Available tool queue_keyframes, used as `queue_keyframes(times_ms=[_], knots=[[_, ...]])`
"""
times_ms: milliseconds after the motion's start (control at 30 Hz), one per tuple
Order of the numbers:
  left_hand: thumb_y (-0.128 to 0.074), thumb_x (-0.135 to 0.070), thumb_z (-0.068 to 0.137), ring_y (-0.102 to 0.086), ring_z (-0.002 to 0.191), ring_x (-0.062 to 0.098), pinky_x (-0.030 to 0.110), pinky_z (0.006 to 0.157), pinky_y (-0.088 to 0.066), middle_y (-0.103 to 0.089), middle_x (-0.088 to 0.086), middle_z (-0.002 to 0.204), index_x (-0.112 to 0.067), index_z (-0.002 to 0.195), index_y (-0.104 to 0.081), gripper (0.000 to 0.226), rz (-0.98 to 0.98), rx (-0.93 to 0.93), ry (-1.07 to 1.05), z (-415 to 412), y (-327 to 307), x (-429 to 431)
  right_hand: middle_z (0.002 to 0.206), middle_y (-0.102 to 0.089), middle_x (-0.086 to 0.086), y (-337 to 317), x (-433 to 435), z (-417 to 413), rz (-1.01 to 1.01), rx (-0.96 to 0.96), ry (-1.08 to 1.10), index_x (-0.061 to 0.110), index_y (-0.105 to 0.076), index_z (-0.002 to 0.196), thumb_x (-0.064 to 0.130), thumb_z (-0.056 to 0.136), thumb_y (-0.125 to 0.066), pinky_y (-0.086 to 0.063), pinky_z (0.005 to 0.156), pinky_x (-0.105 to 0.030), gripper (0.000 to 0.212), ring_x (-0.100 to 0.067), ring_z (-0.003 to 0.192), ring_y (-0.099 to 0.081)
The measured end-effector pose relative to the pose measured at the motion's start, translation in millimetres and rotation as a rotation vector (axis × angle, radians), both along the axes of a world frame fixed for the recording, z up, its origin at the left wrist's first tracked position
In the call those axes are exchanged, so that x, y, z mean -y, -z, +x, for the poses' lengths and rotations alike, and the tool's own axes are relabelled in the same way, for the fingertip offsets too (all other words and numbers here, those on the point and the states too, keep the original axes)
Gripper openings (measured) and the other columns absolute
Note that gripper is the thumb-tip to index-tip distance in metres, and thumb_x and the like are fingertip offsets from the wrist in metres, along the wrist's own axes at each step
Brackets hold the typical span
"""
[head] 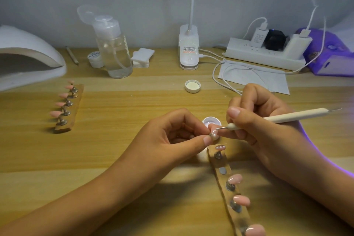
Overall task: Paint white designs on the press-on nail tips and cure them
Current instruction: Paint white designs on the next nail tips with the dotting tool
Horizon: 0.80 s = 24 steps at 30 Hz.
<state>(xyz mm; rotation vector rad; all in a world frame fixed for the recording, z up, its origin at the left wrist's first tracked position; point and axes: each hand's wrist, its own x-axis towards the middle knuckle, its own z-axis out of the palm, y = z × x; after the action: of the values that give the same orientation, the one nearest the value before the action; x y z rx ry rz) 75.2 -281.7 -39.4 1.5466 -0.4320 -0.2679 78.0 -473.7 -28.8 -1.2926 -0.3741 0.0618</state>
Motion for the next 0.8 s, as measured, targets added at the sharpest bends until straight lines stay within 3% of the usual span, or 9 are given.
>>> queue_keyframes(times_ms=[500,800], knots=[[-0.073,-0.016,0.074,-0.061,0.072,0.005,0.015,0.064,-0.048,-0.071,-0.004,0.078,-0.024,0.078,-0.071,0.009,0.000,-0.005,-0.004,-0.3,-1.3,0.6,0.060,-0.053,0.002,0.5,-0.2,0.4,-0.023,0.014,-0.010,0.020,-0.053,0.063,0.008,0.074,-0.071,-0.053,0.060,-0.020,0.025,-0.004,0.055,-0.055],[-0.073,-0.017,0.074,-0.061,0.072,0.006,0.015,0.065,-0.048,-0.071,-0.004,0.078,-0.024,0.077,-0.071,0.008,0.014,0.005,-0.006,-0.4,-0.6,-0.4,0.061,-0.053,0.001,1.2,-0.2,0.1,-0.007,-0.008,0.001,0.019,-0.053,0.063,0.017,0.074,-0.067,-0.054,0.061,-0.022,0.018,-0.004,0.055,-0.058]])
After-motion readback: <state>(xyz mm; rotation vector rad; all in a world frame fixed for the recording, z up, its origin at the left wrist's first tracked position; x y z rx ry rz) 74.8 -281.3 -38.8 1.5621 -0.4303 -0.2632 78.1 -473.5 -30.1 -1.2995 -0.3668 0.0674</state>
